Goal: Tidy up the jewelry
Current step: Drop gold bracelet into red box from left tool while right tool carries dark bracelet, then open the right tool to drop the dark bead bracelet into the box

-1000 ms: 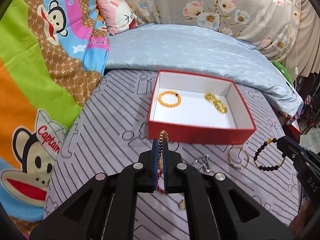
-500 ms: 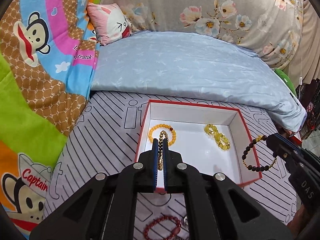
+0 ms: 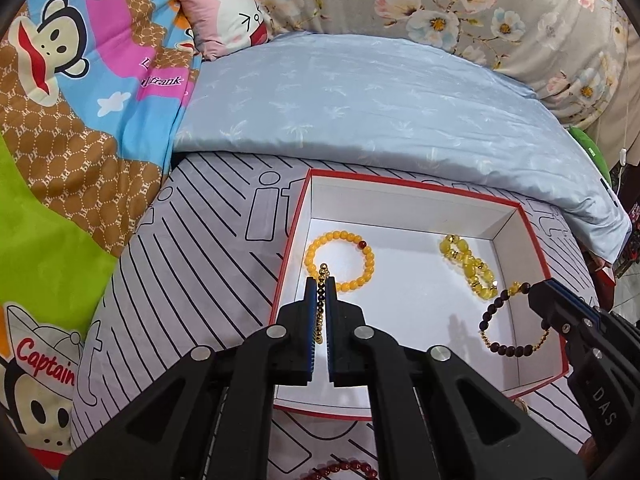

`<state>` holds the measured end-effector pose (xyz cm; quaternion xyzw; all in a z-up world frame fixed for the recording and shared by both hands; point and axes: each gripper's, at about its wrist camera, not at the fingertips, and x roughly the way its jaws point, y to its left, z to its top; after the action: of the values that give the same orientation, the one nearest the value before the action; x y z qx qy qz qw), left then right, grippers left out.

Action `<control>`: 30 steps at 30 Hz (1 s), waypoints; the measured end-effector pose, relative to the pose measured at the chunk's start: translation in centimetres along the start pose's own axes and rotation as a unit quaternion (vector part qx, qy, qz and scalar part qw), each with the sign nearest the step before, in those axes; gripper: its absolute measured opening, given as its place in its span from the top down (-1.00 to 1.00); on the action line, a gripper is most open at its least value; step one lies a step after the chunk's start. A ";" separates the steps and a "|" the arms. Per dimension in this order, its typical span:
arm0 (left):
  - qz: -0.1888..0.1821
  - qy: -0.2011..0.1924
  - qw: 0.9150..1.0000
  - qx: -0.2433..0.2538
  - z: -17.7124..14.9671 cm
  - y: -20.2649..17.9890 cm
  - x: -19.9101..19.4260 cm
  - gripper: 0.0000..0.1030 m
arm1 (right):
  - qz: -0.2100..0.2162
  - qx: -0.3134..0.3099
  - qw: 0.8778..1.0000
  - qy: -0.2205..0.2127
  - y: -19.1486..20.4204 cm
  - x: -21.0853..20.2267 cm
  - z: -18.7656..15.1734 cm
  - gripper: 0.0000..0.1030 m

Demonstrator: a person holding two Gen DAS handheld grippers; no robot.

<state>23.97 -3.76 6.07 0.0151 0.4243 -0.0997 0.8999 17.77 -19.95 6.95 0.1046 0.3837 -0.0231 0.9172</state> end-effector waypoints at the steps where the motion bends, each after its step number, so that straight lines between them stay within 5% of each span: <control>1: 0.001 0.001 1.000 -0.001 0.0 0.0 0.1 0.93 | -0.001 -0.001 1.000 0.000 0.0 0.1 0.1 0.85; 5: 0.005 0.003 1.000 -0.001 0.0 -0.1 0.4 0.89 | -0.009 -0.008 1.000 -0.002 0.3 0.4 0.1 0.84; 7: 0.013 0.003 1.000 -0.003 0.0 -0.1 0.5 0.67 | -0.015 -0.010 1.000 -0.008 0.3 0.3 0.1 0.76; 9: 0.015 -0.002 1.000 -0.007 0.0 -0.1 0.3 0.12 | -0.019 -0.011 1.000 -0.012 0.3 0.1 0.2 0.55; 10: 0.018 -0.007 1.000 -0.007 0.0 -0.1 0.1 0.07 | -0.021 -0.011 1.000 -0.014 0.3 -0.1 0.2 0.44; 20: 0.013 -0.019 1.000 -0.012 -0.5 0.5 -1.8 0.05 | -0.028 -0.020 0.999 -0.040 0.3 -3.0 -0.2 0.32; 30: 0.011 -0.020 0.999 -0.031 -3.8 2.7 -5.2 0.01 | -0.034 -0.004 0.999 -0.032 -1.0 -6.1 -4.1 0.32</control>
<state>18.39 0.22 7.42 -0.0098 0.4084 -0.0771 0.9095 10.50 -20.28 8.30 0.0872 0.3579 -0.0566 0.9280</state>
